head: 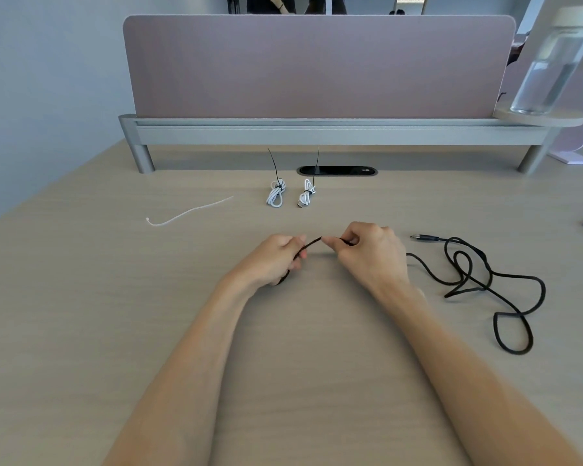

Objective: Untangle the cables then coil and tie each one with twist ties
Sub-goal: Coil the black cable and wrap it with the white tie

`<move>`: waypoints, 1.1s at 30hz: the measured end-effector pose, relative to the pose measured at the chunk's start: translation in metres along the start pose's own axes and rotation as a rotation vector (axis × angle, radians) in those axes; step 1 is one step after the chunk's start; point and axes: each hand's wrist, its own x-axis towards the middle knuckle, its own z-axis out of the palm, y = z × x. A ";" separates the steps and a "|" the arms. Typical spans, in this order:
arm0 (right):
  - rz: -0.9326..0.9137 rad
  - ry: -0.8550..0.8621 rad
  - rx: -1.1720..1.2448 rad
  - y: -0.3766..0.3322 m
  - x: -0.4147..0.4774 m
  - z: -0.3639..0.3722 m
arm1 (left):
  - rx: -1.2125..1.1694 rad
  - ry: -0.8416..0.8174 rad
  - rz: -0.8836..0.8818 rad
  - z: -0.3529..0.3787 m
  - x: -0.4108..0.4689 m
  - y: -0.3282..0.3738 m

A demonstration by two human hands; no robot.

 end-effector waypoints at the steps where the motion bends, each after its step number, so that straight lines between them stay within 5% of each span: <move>1: -0.009 0.052 0.026 -0.004 -0.003 0.002 | -0.075 0.028 -0.001 0.002 0.002 -0.001; 4: -0.263 0.251 0.162 -0.017 -0.015 0.012 | -0.353 0.125 0.005 0.005 0.006 -0.001; 8: -0.517 0.205 0.302 -0.024 -0.023 0.028 | -0.693 0.098 0.041 0.001 0.007 -0.003; 20: -0.235 -0.013 0.476 -0.025 -0.020 0.023 | -0.672 0.025 0.096 0.006 0.006 -0.007; 27: -0.432 -0.040 0.450 -0.029 -0.030 0.023 | -0.648 0.137 0.105 0.005 0.007 -0.005; 33: -0.353 -0.223 0.402 -0.023 -0.028 0.021 | -0.766 0.313 0.100 0.001 0.009 -0.004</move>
